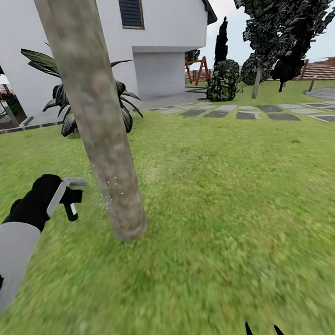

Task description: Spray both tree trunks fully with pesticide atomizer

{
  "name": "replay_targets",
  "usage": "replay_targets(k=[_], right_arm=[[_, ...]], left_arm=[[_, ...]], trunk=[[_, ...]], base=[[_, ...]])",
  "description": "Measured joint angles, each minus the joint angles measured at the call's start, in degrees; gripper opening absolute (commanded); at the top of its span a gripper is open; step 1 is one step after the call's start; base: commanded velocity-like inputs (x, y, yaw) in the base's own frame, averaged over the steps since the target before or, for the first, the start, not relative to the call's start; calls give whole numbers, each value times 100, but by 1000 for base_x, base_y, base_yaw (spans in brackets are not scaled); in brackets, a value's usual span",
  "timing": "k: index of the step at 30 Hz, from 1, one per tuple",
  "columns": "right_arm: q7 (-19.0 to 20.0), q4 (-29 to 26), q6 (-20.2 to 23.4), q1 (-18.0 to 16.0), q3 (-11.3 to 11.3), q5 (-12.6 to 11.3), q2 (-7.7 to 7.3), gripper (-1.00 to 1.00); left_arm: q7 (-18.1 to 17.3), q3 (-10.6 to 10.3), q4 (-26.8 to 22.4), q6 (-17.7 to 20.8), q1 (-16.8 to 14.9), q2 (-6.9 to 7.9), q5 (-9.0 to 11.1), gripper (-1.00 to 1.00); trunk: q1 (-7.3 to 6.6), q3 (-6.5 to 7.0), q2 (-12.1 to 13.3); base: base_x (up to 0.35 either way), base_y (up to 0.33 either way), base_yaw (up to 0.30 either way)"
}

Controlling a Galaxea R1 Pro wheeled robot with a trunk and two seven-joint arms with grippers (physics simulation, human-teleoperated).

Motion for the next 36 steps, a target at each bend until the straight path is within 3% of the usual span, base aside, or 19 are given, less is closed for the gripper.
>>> replay_targets(k=[7, 10, 13, 16, 19, 22, 25, 29, 33, 36], right_arm=[[0, 0, -3, 1, 0, 0, 0, 100], [0, 0, -2, 1, 0, 0, 0, 100], [0, 0, -5, 1, 0, 0, 0, 100], [0, 0, -2, 1, 0, 0, 0, 100], [0, 0, -2, 1, -1, 0, 0, 100], [0, 0, -3, 1, 0, 0, 0, 100], [0, 0, -3, 1, 0, 0, 0, 100], [0, 0, -5, 1, 0, 0, 0, 100], [0, 0, -4, 1, -5, -4, 0, 100], [-15, -23, -9, 0, -22, -25, 13, 100]], left_arm=[[-41, -23, -38, 0, -19, -152, 20, -100], [-43, -16, -9, 2, -28, 76, -60, -100], [-46, -13, -16, 0, -29, 238, -11, -100], [-58, -26, -42, 21, -28, 110, 53, -100], [-71, -31, -87, 46, -87, -176, 68, -100], [-71, -32, -226, 64, -119, -311, 56, -100], [-72, -46, -406, 102, -132, -543, 69, -100], [-71, -298, -415, 102, -119, -546, 44, -100], [-72, -352, -417, 95, -125, -731, 45, -100], [-71, -341, -417, 97, -118, -683, 16, -100]], trunk=[[0, 0, 0], [0, 0, 0], [0, 0, 0], [0, 0, 0], [0, 0, 0], [0, 0, 0], [0, 0, 0], [0, 0, 0], [0, 0, -1], [0, 0, 0]], base=[[0, 0, 0], [0, 0, 0], [0, 0, 0], [0, 0, 0], [0, 0, 0], [0, 0, 0], [0, 0, 0], [-225, -70, 0], [-204, -88, 0], [-25, -11, 0]])
